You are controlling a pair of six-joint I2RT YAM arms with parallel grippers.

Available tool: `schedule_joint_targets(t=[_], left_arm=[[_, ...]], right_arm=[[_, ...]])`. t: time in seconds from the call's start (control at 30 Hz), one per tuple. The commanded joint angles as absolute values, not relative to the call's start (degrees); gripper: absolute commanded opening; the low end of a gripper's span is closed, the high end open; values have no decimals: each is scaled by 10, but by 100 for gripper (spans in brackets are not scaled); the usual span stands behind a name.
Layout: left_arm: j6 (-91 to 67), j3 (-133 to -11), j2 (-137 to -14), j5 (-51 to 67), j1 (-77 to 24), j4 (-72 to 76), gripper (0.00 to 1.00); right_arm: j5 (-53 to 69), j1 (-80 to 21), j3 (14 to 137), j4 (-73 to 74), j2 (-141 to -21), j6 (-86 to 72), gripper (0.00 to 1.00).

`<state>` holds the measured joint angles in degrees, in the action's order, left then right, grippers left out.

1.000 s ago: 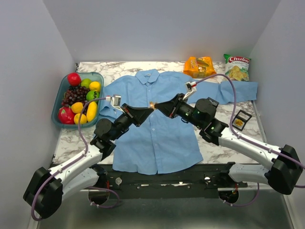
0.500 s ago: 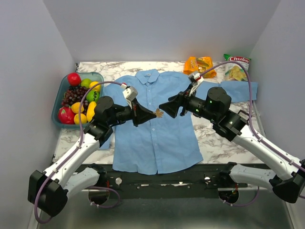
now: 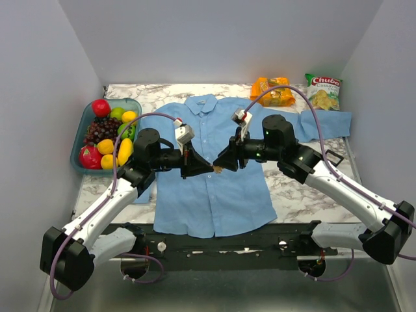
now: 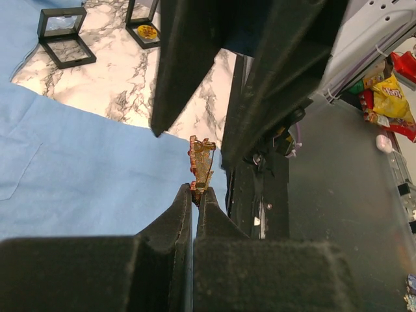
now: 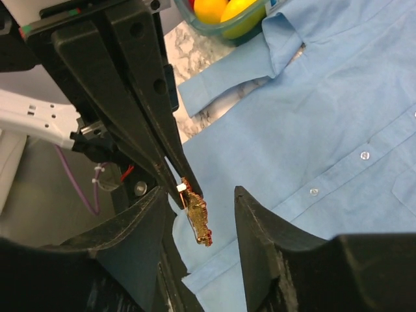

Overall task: Pin the brooch onto the clothing
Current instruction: Adjust the brooch.

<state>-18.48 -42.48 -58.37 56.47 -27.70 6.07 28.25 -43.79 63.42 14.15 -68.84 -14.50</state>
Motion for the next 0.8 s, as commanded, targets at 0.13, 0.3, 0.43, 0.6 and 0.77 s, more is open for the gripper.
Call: schedule_joint_targets(t=[0.13,0.3,0.43,0.6,0.77], left_arm=[[-179,-427,-578,580,-272,62,0],[-190,-420,-577,581,-270,77,0],[-208,-414,-577,576,-271,97,0],[-218,-413,-578,577,-270,102,31],[-220,-411,-576,578,-270,103,42]], right_arm=[[328,-438,624,152,-692,-133,29],[327,-438,618,149,-693,-131,13],[319,-438,613,143,-687,-135,1],[284,-438,601,121,-671,-160,1],[271,-438,601,114,-663,-164,1]])
